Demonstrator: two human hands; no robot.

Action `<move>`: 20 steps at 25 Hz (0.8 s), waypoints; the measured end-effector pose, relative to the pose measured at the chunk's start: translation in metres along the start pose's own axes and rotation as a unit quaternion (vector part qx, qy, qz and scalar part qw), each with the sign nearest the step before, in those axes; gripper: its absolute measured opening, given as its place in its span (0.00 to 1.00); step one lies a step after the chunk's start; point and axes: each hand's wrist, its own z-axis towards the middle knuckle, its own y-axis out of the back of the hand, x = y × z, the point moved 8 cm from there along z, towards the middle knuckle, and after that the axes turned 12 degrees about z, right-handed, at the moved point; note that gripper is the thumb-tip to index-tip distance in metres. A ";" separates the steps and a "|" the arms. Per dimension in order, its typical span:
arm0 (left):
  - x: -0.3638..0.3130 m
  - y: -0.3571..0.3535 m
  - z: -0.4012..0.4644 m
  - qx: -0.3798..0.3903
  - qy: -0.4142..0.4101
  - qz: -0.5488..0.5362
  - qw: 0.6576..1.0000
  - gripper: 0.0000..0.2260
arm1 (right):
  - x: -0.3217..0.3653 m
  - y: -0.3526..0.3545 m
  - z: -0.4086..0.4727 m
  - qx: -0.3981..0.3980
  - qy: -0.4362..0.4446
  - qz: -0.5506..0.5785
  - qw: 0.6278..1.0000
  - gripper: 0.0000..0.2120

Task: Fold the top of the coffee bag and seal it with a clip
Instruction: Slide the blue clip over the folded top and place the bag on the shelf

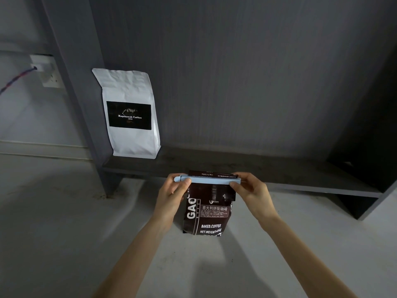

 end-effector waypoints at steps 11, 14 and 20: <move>0.018 -0.011 -0.014 0.044 -0.049 0.041 0.997 0.18 | -0.039 -0.005 -0.017 -0.014 -0.010 -0.013 1.000 0.19; 0.035 -0.009 -0.020 0.012 -0.042 0.068 0.997 0.17 | -0.056 -0.007 -0.027 -0.023 -0.031 -0.027 0.999 0.16; 0.049 -0.002 -0.028 -0.012 -0.028 0.114 0.993 0.18 | -0.065 -0.009 -0.036 -0.034 -0.035 -0.040 0.998 0.12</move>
